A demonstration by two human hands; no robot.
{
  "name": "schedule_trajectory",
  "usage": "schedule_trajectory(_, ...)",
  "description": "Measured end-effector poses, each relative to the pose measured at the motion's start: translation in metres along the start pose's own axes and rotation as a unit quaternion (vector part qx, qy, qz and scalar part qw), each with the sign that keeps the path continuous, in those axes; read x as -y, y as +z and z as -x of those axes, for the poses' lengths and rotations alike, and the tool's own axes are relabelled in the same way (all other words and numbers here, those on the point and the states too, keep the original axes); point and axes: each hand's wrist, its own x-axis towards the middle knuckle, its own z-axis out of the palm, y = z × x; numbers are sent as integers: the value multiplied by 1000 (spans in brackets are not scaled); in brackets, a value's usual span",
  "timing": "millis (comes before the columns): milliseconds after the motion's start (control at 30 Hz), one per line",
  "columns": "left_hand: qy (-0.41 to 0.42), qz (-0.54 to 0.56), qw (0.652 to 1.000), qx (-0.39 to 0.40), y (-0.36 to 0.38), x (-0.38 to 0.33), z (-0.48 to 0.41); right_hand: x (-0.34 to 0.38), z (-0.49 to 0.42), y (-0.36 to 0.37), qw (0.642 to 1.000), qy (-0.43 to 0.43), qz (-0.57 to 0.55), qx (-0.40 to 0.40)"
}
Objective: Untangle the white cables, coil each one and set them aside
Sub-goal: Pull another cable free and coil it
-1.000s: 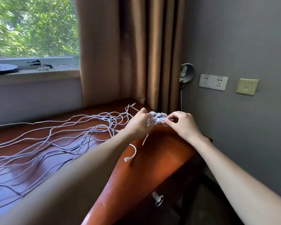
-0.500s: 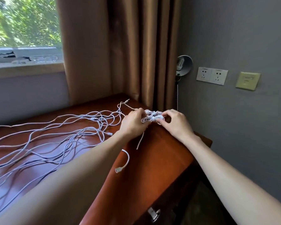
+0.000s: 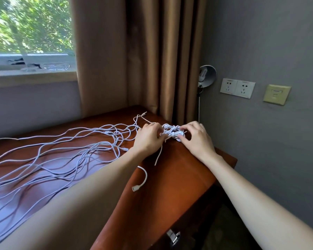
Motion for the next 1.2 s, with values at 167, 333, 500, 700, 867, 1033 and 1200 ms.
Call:
schedule_trajectory(167, 7, -29, 1000, -3, -14, 5, 17, 13, 11, -3, 1000, -24, -7, -11)
schedule_trajectory(333, -1, -40, 999, 4, -37, 8, 44, 35, 27, -6, 998, -55, -17, -9)
schedule_trajectory(500, 5, -57, 998, -5, -62, 14, 77, 62, 46, -9, 995, -89, -42, -3)
schedule_trajectory(700, 9, -63, 998, -23, -92, 22, 121, 99, 71, -11, 990, -126, -55, 38)
schedule_trajectory(867, 2, -66, 997, -36, -110, 33, 152, 123, 83, -6, 983, -146, -71, 80)
schedule_trajectory(1033, -27, -84, 996, 2, -125, 47, 176, 143, 83, -3, 979, -124, -67, 149)
schedule_trajectory(1200, -49, -72, 996, 1, -126, 59, 184, 150, 75, 12, 975, -118, -49, 183)
